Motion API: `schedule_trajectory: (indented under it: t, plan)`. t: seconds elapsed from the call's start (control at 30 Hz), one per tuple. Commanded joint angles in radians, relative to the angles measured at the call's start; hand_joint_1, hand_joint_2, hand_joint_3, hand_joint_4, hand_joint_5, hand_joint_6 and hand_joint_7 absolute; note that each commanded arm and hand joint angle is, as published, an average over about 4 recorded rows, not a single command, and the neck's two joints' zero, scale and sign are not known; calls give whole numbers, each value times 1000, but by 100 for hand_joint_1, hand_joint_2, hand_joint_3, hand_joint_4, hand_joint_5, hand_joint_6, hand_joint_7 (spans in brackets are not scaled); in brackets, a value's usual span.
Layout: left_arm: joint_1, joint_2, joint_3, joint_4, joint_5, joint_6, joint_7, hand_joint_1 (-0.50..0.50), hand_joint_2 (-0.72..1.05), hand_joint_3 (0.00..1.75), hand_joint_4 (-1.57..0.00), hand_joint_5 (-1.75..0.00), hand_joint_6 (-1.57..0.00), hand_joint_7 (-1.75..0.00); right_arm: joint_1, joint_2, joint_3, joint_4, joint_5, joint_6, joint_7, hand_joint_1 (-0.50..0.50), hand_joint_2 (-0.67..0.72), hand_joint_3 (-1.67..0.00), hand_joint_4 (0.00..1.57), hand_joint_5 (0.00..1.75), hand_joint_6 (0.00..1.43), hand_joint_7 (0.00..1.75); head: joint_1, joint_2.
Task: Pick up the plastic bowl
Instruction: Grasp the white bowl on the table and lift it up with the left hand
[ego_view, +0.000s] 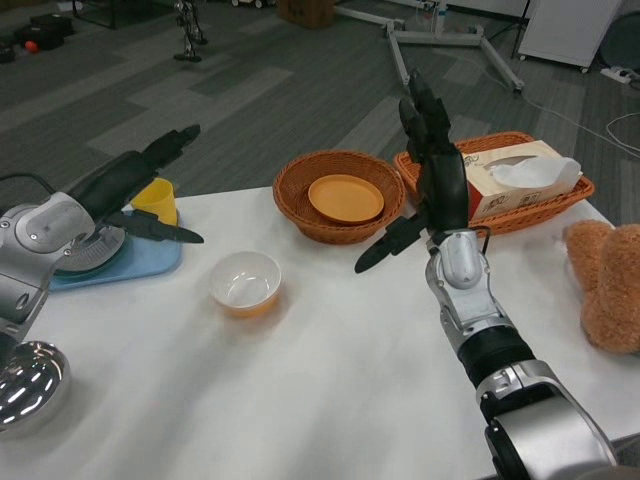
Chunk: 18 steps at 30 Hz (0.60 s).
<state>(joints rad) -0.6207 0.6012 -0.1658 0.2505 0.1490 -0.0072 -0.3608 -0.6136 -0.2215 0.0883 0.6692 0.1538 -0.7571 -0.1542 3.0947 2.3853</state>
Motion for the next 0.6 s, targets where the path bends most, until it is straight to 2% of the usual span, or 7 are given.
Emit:
schedule_trajectory:
  t: [0.03,0.2,0.27,0.33,0.47,0.6]
  plan:
    - [-85,76,-137,6,13,32,-21,-50,60,0,0,0,0,0,12,2,-14,25,9,-15,-7,-42,47,0,0,0,0,0,5,2]
    - [-224,160,-390,23,-2,39,-35,-50,60,0,0,0,0,0,12,2,-15,50,10,-16,-7,-42,47,0,0,0,0,0,32,15]
    - [-278,180,-481,36,-9,39,-37,-50,60,2,0,0,0,0,12,2,-15,53,10,-16,-7,-42,47,0,0,0,0,0,38,19]
    - [-332,194,-569,50,-14,37,-38,-50,60,2,0,0,0,0,12,2,-15,54,10,-16,-7,-42,47,0,0,0,0,0,48,25]
    - [-398,207,-674,69,-25,36,-40,-50,60,0,0,0,0,0,12,0,-16,55,10,-18,-7,-42,47,0,0,0,0,0,59,26]
    - [-478,221,-803,98,-104,38,-58,-50,60,0,0,0,0,0,12,-1,-16,55,12,-18,-5,-42,47,0,0,0,0,0,72,29]
